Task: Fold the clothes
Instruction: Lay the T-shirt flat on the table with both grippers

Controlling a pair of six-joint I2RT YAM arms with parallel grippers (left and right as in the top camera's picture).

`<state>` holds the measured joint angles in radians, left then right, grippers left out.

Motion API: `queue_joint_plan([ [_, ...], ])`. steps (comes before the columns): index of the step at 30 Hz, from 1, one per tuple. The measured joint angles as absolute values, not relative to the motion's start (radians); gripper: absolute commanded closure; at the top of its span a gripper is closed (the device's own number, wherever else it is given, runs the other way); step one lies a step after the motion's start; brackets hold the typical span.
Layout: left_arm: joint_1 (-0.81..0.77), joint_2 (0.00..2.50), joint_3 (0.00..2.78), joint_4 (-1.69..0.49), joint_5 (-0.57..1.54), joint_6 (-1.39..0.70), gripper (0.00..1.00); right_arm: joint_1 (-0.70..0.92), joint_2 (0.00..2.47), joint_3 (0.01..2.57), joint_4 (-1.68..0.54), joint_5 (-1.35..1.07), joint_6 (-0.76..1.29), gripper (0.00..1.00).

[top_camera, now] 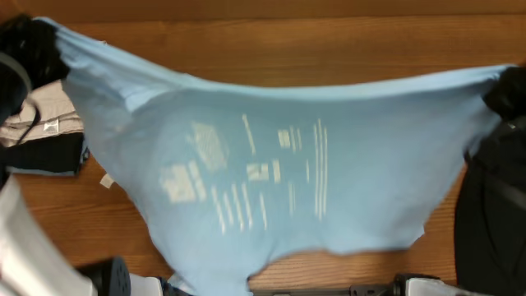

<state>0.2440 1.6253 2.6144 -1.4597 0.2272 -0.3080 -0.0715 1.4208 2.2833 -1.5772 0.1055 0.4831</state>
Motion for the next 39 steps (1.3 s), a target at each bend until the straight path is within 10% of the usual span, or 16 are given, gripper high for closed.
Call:
queue_joint_plan([
  [22, 0.051, 2.511, 2.61, -0.978, 0.116, -0.252, 0.96, -0.071, 2.395, 2.238, -0.834, 0.135, 0.473, 0.96],
  [28, 0.047, 2.654, 2.61, -0.757, 0.107, -0.252, 0.96, -0.072, 2.538, 2.235, -0.534, 0.132, 0.468, 0.8],
  [31, 0.047, 2.669, 2.609, -0.671, 0.103, -0.248, 0.2, -0.071, 2.573, 2.235, -0.435, 0.13, 0.456, 0.3],
  [34, 0.047, 2.669, 2.61, -0.571, 0.108, -0.228, 0.0, -0.072, 2.578, 2.235, -0.34, 0.114, 0.402, 0.0],
  [39, 0.047, 2.664, 2.648, -0.629, 0.158, -0.195, 0.04, -0.072, 2.576, 2.257, -0.513, 0.046, 0.219, 0.07],
])
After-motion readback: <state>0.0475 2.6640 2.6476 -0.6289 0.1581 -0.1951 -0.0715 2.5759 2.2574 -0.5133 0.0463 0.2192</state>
